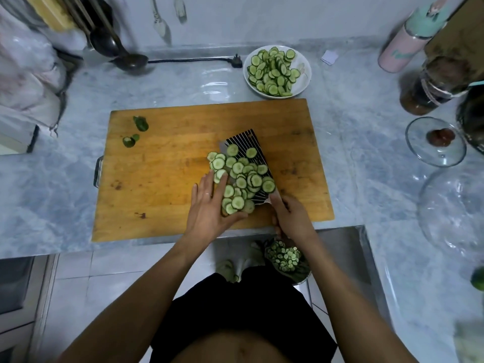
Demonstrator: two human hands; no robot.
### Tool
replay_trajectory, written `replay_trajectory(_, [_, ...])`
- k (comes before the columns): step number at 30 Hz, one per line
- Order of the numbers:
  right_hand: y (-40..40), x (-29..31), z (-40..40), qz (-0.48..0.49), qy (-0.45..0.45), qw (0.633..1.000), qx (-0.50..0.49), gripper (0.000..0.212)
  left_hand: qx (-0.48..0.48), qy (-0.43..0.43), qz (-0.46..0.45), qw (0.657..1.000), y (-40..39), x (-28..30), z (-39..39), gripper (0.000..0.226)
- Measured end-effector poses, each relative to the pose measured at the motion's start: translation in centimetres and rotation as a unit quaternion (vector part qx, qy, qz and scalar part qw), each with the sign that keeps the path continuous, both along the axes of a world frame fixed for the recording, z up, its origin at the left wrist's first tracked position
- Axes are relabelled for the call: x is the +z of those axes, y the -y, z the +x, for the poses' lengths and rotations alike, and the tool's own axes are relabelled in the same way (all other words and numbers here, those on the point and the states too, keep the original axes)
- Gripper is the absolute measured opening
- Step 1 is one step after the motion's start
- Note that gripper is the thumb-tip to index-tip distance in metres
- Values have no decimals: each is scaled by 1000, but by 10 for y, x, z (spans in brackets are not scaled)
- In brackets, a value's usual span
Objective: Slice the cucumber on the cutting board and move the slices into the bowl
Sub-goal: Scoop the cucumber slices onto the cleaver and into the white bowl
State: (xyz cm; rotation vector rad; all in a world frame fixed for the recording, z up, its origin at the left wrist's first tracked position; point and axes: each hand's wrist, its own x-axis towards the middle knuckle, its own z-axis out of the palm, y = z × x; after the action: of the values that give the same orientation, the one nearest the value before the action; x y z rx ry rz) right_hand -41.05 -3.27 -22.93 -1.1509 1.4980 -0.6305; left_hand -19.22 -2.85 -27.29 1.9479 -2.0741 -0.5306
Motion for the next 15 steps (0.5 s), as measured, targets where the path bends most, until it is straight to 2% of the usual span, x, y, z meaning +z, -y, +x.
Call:
replay_trajectory(3, [-5,4,0,-1,6,1000,-10,36,-27,-15,-1,1000,12,1,9,112])
replay_trajectory(6, [-7,2,3,-5,4,1000,-16,36,-49,-39,-9,998,22,-1,21,104])
replay_trajectory(9, [-9,-4,6,-14,-7,1000,-20,43,-39,-28,-21,999,29,-2,25,92])
replay_trajectory(12, [-14,-11,16,-30,-38,998,-30,50,1,-44,-29,999,30,2,3,75])
replay_trajectory(15, [-16,-17,26,-36,-58,997,-35,50,117,-113,-27,986,35,9,-27,71])
